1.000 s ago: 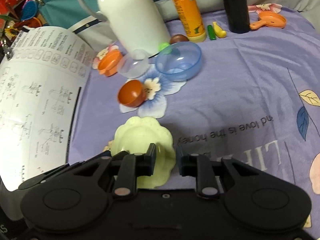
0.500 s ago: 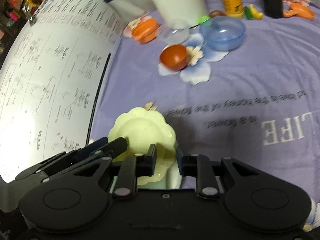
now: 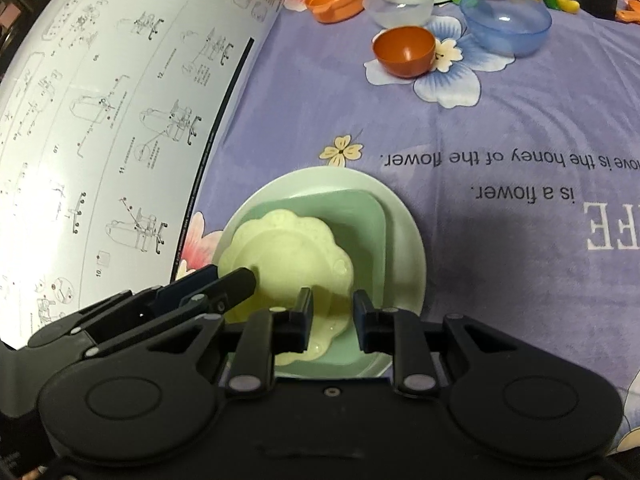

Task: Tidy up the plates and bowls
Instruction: 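Carry the yellow plate with both grippers onto the green tray, open both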

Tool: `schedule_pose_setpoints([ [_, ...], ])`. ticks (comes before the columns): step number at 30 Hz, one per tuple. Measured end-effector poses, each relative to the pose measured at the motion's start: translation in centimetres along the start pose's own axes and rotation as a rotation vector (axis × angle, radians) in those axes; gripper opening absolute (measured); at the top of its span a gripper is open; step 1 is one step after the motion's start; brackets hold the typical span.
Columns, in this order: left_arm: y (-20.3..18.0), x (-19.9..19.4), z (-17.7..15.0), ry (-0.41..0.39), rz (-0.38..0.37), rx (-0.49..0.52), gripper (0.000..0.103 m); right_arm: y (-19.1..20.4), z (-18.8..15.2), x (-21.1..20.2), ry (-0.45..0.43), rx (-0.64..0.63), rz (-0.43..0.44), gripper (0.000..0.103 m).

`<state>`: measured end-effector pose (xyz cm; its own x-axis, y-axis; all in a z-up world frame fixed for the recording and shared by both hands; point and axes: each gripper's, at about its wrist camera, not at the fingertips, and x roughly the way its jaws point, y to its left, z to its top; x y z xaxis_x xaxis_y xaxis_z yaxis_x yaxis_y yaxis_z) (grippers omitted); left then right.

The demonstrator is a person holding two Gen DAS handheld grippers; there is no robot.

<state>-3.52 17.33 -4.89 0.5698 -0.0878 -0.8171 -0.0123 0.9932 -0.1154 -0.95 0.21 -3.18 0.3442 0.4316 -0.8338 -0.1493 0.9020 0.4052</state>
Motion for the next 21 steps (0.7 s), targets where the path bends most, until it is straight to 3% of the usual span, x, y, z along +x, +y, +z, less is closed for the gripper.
schedule_pose_setpoints([
  [13,1.1,1.7,0.1,0.029,-0.019,-0.031,0.022,0.1,0.7,2.3,0.031,-0.004,-0.023,0.024],
  [16,1.5,1.6,0.3,0.015,-0.011,-0.048,0.033,-0.2,1.0,2.3,0.03,0.003,-0.018,0.031],
  [19,2.4,1.1,0.6,-0.016,0.006,-0.088,0.056,-0.9,1.4,1.8,0.016,0.023,-0.008,0.048],
  [21,3.2,0.6,0.9,-0.04,0.016,-0.12,0.082,-1.5,1.8,1.1,-0.007,0.04,-0.004,0.065],
])
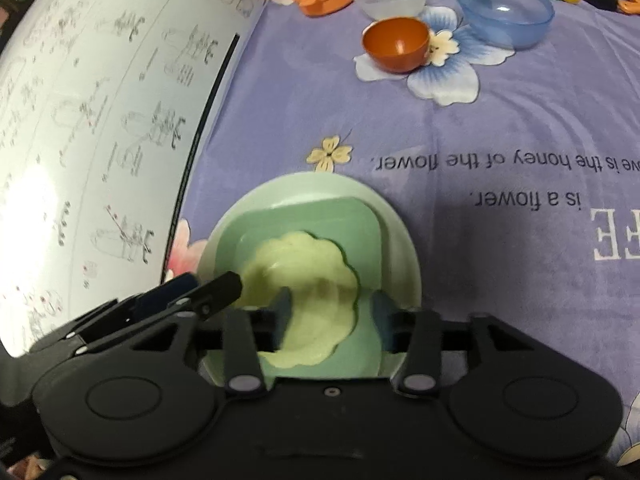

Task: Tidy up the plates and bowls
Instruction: 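Carry the yellow plate with both grippers onto the green tray, open both, then move both open grippers over to the blue plastic bowl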

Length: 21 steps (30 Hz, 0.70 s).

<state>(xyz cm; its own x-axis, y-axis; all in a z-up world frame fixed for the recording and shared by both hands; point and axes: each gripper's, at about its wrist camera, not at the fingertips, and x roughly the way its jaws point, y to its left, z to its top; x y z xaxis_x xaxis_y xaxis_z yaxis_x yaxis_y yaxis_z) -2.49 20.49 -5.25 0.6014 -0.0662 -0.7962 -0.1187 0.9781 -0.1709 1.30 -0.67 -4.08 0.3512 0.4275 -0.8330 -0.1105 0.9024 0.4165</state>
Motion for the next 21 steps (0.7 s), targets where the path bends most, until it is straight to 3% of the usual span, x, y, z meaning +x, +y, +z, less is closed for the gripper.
schedule_pose_setpoints([
  [1,0.4,-0.3,0.2,-0.014,-0.006,-0.012,0.089,-0.2,0.1,-0.4,-0.014,0.001,0.003,0.079],
  [2,0.7,-0.5,0.3,-0.029,-0.015,-0.021,0.1,-0.4,0.3,-0.8,-0.034,0.001,0.011,0.085],
  [4,0.8,-1.0,0.5,-0.05,-0.022,-0.022,0.103,-0.7,0.5,-1.9,-0.077,-0.009,0.025,0.103],
  [15,-2.9,-0.8,0.0,-0.029,-0.016,0.093,0.103,-1.5,-0.3,-4.4,-0.161,-0.093,-0.067,0.103],
  [21,-4.6,-0.8,0.0,-0.026,-0.003,0.129,0.103,-3.3,-0.5,-5.1,-0.169,-0.038,-0.065,0.103],
])
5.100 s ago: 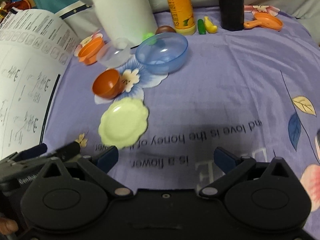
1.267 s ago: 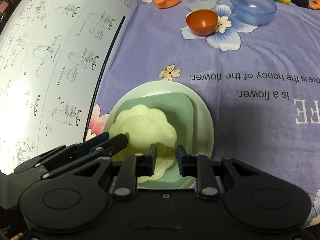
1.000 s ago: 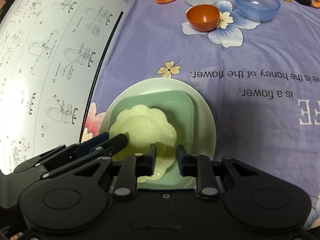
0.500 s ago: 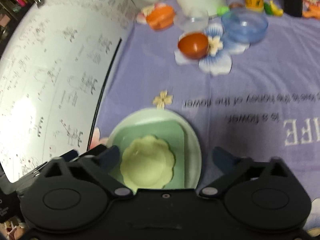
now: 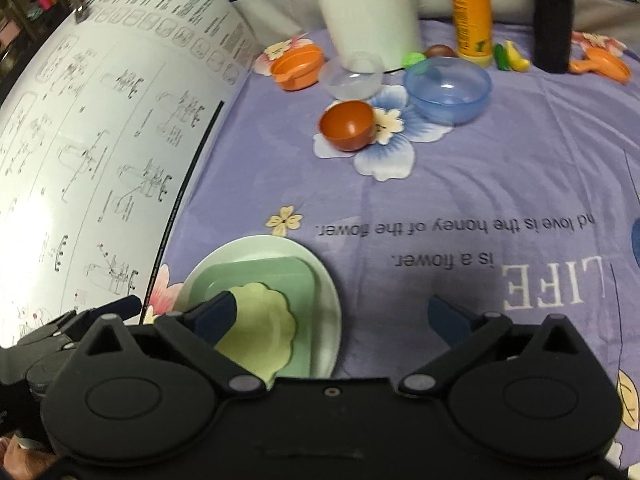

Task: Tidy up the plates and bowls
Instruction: 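Move both open grippers over to the blue plastic bowl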

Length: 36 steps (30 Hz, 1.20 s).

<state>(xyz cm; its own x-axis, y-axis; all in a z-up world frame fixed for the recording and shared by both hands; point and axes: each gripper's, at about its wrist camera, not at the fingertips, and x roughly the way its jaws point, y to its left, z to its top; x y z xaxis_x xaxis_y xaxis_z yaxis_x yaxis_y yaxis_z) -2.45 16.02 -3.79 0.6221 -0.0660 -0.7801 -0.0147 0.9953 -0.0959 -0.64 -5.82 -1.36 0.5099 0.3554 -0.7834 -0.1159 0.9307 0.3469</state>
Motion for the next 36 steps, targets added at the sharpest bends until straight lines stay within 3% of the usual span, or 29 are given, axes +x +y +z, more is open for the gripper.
schedule_pose_setpoints([
  [22,-5.8,1.8,2.0,0.024,0.024,0.096,0.103,-8.2,0.3,-0.8,-0.029,0.179,-0.008,0.103],
  [36,-10.2,7.0,9.5,-0.043,0.011,0.146,0.103,-14.6,4.6,0.4,-0.066,0.312,-0.068,0.103],
])
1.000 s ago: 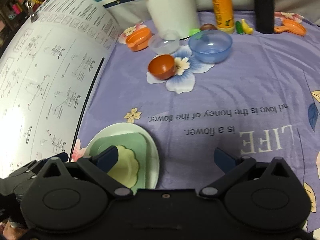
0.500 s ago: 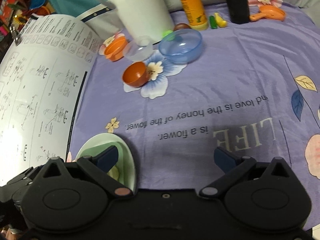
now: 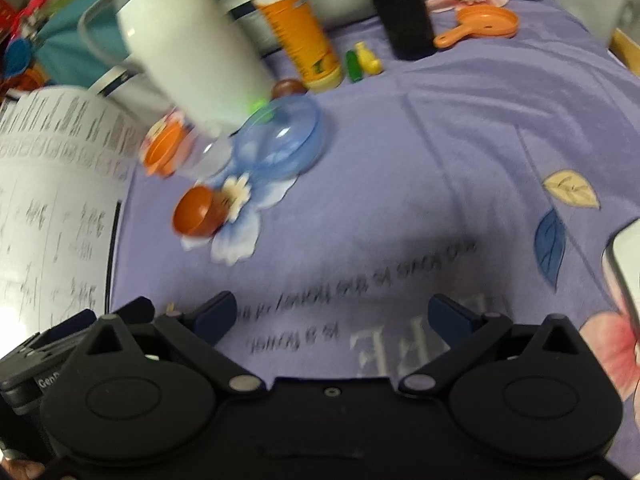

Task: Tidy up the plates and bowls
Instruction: 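Move both open grippers over to the blue plastic bowl, then close both grippers on the rim of the blue bowl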

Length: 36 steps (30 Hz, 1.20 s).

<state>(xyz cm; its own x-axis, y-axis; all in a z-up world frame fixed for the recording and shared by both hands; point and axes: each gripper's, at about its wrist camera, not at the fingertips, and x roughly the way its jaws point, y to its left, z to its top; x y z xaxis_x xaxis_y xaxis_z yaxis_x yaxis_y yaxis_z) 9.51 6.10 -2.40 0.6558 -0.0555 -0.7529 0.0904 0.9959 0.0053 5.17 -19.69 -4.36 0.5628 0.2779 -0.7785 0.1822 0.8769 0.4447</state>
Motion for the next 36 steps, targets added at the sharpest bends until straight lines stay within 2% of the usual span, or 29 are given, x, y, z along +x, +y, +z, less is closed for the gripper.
schedule_pose_setpoints([
  [8,-2.2,5.2,4.8,-0.014,0.004,0.016,0.103,-0.9,5.8,2.8,-0.015,0.051,0.008,0.103],
  [12,-3.2,8.0,6.3,-0.004,0.011,0.028,0.103,-1.0,8.8,4.8,-0.03,0.077,0.019,0.103],
  [17,-4.5,11.0,7.4,0.017,0.001,0.045,0.102,-0.8,11.3,7.4,-0.057,0.073,-0.007,0.101],
  [20,-5.2,12.3,7.8,0.023,-0.009,0.049,0.093,-0.9,12.3,9.4,-0.044,0.088,-0.001,0.092],
  [22,-5.5,13.0,7.9,0.031,-0.02,0.052,0.085,-1.0,12.7,10.8,-0.025,0.089,0.011,0.08],
  [27,-6.1,14.4,7.6,0.058,-0.047,0.043,0.073,-0.7,12.8,12.7,0.004,0.097,0.055,0.06],
  [29,-6.3,14.8,7.4,0.066,-0.059,0.04,0.07,-0.6,12.7,13.2,0.01,0.093,0.058,0.051],
  [30,-6.4,15.0,7.4,0.068,-0.062,0.043,0.067,-0.6,12.7,13.5,0.013,0.093,0.059,0.043],
  [32,-6.7,15.3,7.2,0.074,-0.071,0.052,0.057,-0.6,12.6,13.7,0.016,0.092,0.06,0.035],
  [34,-7.0,15.6,7.0,0.086,-0.085,0.064,0.033,-0.4,12.5,13.9,0.018,0.084,0.057,0.028],
  [36,-7.3,15.7,6.9,0.099,-0.094,0.074,0.023,-0.2,12.5,13.9,0.018,0.075,0.059,0.023],
])
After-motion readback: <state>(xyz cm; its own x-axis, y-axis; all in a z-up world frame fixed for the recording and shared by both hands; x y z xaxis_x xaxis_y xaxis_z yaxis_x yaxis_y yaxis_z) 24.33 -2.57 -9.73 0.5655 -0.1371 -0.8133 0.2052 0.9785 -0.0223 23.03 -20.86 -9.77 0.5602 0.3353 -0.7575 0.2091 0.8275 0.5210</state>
